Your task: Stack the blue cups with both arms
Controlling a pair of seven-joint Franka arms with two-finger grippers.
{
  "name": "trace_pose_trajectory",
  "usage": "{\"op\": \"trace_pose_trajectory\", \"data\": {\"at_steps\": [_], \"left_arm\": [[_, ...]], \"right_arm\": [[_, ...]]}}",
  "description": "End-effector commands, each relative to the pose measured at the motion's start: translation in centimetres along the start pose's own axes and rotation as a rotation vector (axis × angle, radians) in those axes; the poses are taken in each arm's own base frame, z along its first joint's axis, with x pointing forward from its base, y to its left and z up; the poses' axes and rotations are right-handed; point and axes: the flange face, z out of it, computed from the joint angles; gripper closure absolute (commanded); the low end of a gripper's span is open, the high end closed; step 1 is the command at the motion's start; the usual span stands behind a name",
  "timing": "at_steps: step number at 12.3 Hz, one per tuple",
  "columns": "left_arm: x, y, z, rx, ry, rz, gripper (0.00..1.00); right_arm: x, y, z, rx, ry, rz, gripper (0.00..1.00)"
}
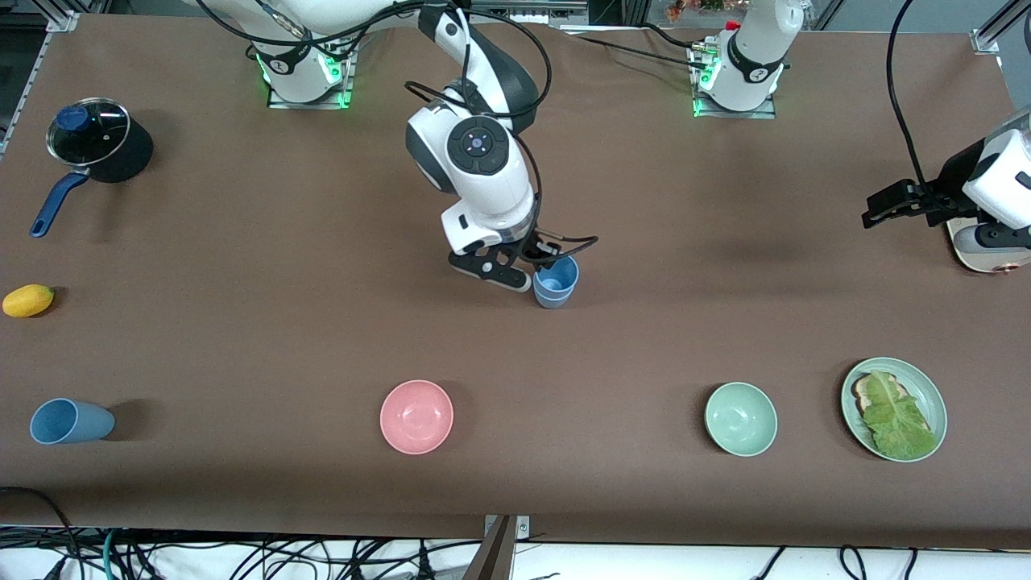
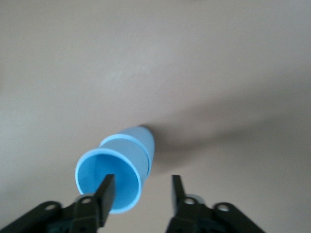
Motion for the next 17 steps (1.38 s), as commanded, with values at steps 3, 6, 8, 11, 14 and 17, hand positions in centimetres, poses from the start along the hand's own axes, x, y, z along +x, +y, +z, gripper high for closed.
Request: {"op": "trace_pose_trajectory", "data": {"at_steps": [3, 6, 8, 11, 14, 17], "left_arm": [[-0.2, -0.1, -0.2, 0.003, 0.015, 0.023, 0.0], [-0.2, -0.1, -0.1, 0.005, 0.014, 0.022, 0.0], [-0.3, -0.2, -0.1, 0.004, 0.012, 0.022, 0.0], [-0.2, -1.8, -0.2, 0.002, 0.013, -0.007, 0.0], [-0.1, -1.7, -0.1, 0.002, 0.012, -0.006, 0.0], [0.0, -1.5, 0.0, 0.003, 0.012, -0.001, 0.0]], "right_arm": [[9.6, 8.3, -7.7, -0.065, -0.041, -0.16, 0.0], [15.5, 15.9, -12.8, -0.093, -0.063, -0.201, 0.0], [17.8, 22.6, -15.3, -0.103, -0.09, -0.207, 0.0], [18.9, 31.3, -20.3, -0.084, -0.098, -0.233, 0.0], [18.9, 38.2, -24.2, -0.065, -0.099, -0.235, 0.0], [17.6, 39.8, -26.5, -0.066, -0.108, -0.239, 0.0]]}}
